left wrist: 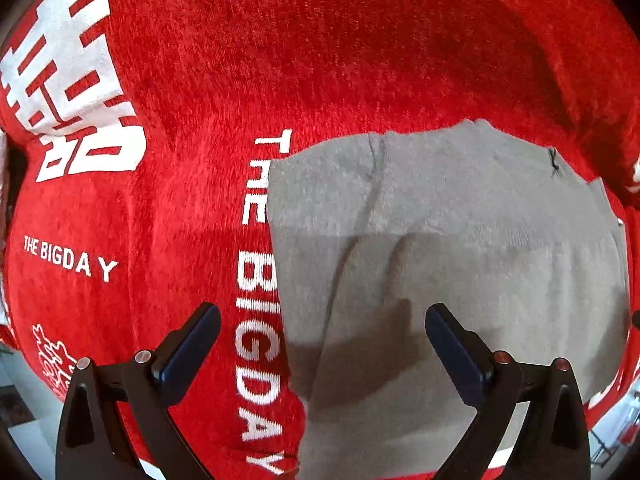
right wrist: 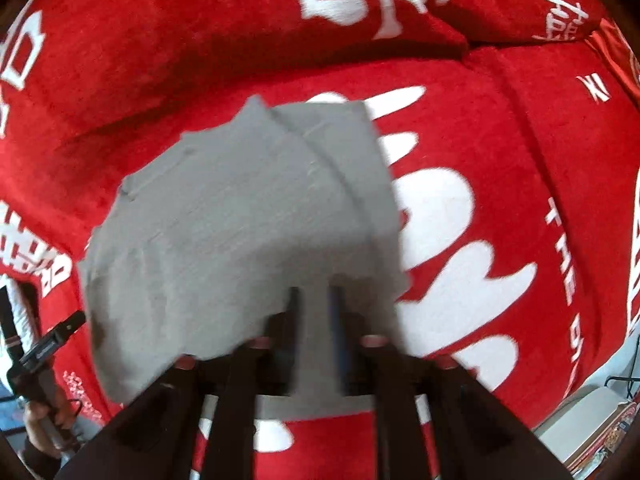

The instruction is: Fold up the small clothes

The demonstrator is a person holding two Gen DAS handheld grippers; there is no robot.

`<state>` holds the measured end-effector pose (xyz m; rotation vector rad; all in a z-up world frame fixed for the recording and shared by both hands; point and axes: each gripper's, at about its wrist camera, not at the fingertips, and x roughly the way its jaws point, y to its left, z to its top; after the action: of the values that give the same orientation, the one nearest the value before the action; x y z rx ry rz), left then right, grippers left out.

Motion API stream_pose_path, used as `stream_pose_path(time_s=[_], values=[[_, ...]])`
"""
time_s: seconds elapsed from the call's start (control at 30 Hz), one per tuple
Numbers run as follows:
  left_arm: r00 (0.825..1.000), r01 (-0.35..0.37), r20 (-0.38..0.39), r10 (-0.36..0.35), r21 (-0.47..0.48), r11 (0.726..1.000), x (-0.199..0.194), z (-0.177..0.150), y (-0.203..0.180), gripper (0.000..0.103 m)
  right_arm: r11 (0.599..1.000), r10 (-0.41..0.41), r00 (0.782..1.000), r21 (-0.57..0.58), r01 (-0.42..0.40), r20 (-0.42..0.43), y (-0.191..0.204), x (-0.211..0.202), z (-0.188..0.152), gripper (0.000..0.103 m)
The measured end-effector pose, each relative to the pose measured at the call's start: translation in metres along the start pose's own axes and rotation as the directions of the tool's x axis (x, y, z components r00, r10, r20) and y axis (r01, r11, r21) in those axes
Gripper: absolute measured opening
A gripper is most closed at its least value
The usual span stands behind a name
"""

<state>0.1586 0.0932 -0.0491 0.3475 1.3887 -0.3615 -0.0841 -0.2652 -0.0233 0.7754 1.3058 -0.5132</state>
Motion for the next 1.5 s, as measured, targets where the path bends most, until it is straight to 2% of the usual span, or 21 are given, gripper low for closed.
stream_pose_path(time_s=[0.03, 0.07, 0.3, 0.43, 0.6, 0.77, 0.93, 1.07, 1.2, 1.37, 1.5], values=[[1.000, -0.003, 0.004, 0.003, 0.006, 1.000, -0.003, -0.002, -0.001, 0.102, 1.000, 0.014, 1.000, -0.005, -0.014, -0.005, 0.005, 0.000, -0.003, 0.069], [1.000, -0.006, 0.009, 0.005, 0.011, 1.000, -0.005, -0.004, -0.001, 0.102, 1.000, 0.028, 1.000, -0.010, -0.028, -0.003, 0.009, -0.002, -0.007, 0.071], [0.999, -0.002, 0.037, 0.002, -0.007, 1.000, -0.017, -0.013, 0.008, 0.102, 0.993, 0.096, 0.994, -0.058, -0.098, -0.046, 0.043, 0.003, -0.030, 0.071], [1.000, -0.008, 0.013, 0.008, -0.013, 1.000, -0.013, -0.017, 0.016, 0.102, 0.990, 0.121, 0.990, -0.057, -0.126, -0.072, 0.055, 0.013, -0.038, 0.071], [0.999, 0.038, -0.030, -0.039, -0.030, 0.999, -0.006, -0.025, 0.027, 0.102, 0.982, 0.180, 0.975, -0.042, -0.186, -0.129, 0.076, 0.028, -0.054, 0.071], [0.998, 0.040, -0.048, -0.041, -0.029, 0.999, -0.001, -0.033, 0.032, 0.102, 0.961, 0.276, 0.939, 0.025, -0.276, -0.205, 0.097, 0.048, -0.073, 0.071], [0.997, 0.047, -0.053, -0.048, -0.024, 0.999, 0.001, -0.040, 0.036, 0.102, 0.938, 0.345, 0.906, 0.068, -0.339, -0.245, 0.115, 0.061, -0.086, 0.071], [0.996, 0.072, -0.055, -0.074, -0.044, 0.996, 0.003, -0.045, 0.045, 0.102, 0.910, 0.414, 0.864, 0.117, -0.397, -0.286, 0.128, 0.074, -0.099, 0.073], [0.990, 0.127, -0.056, -0.133, -0.104, 0.986, 0.003, -0.050, 0.059, 0.102, 0.883, 0.470, 0.821, 0.181, -0.434, -0.324, 0.140, 0.093, -0.116, 0.073], [0.987, 0.136, -0.067, -0.147, -0.156, 0.978, 0.011, -0.053, 0.080, 0.102, 0.848, 0.528, 0.780, 0.264, -0.460, -0.337, 0.144, 0.116, -0.136, 0.073], [0.977, 0.182, -0.075, -0.200, -0.197, 0.963, 0.017, -0.055, 0.095, 0.102, 0.787, 0.603, 0.748, 0.359, -0.502, -0.276, 0.140, 0.123, -0.148, 0.074]])
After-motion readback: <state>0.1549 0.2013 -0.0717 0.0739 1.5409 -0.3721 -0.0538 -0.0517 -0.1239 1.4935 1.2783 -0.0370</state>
